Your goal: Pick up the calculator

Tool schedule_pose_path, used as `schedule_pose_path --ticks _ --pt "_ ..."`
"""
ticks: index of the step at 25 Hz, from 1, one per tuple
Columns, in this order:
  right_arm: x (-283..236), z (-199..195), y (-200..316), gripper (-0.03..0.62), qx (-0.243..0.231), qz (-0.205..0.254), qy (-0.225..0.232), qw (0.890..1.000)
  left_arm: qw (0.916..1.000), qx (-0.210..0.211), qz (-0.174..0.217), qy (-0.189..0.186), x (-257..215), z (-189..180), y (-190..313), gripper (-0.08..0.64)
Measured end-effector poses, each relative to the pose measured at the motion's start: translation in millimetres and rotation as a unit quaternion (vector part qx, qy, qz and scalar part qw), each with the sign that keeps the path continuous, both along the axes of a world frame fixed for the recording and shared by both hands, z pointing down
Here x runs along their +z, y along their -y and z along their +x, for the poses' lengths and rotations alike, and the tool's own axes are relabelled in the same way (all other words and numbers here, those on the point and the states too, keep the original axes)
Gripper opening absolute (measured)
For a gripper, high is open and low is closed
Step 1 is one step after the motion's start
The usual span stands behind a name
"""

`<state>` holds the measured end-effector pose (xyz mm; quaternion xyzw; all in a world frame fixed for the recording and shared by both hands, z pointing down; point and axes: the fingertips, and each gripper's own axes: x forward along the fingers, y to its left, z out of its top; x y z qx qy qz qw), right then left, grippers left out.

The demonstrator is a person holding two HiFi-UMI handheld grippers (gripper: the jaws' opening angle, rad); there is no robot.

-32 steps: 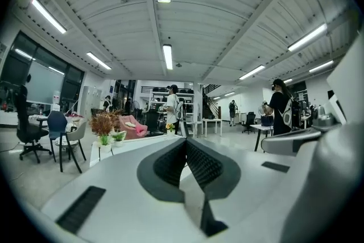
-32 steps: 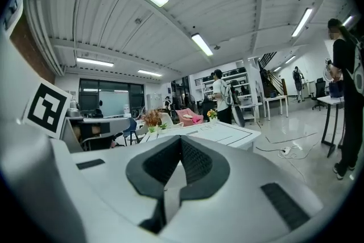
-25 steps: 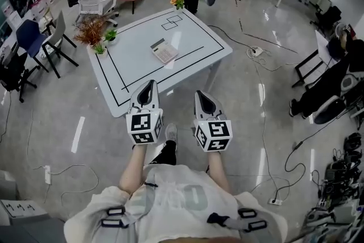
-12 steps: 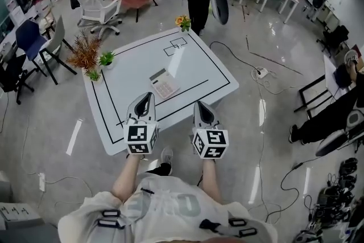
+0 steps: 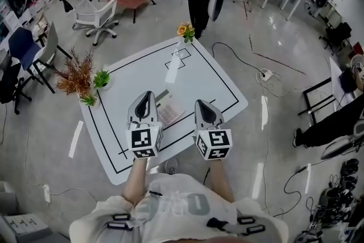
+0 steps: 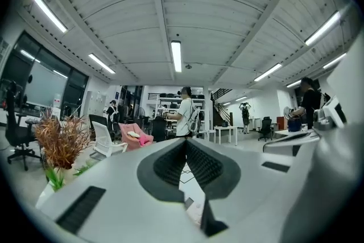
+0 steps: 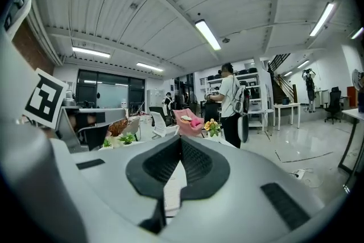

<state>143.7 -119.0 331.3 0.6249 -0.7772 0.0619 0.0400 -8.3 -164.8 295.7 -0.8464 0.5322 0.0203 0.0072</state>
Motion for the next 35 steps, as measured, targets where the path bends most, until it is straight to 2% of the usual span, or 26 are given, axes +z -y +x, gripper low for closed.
schedule_pose_path --ticks 6,10,12,19,25,30,35 --pt "-8 -6 37 0.006 -0.011 -0.008 0.008 1.0 0.9996 -0.028 -0.011 0.002 -1 -12 23 0.02" --pt "-9 -1 57 0.006 -0.033 -0.008 0.01 0.999 0.9986 -0.052 -0.012 -0.002 -2 -9 36 0.02" --pt "-11 -10 72 0.006 -0.052 -0.002 0.008 0.999 0.9975 -0.07 -0.008 -0.004 -5 -20 44 0.02" --pt "-33 -22 121 0.006 -0.119 0.02 0.001 0.993 0.9882 -0.153 0.007 0.002 -22 -40 61 0.021" --pt "-37 -29 143 0.006 -0.153 0.025 0.001 0.988 0.9807 -0.194 0.024 0.007 -34 -49 67 0.02" --pt "-28 -32 148 0.006 -0.169 0.015 0.003 0.986 0.9763 -0.216 0.016 0.007 -27 -53 67 0.02" --pt "-23 -36 152 0.006 -0.185 0.013 0.007 0.983 0.9762 -0.216 0.014 0.005 -23 -51 65 0.021"
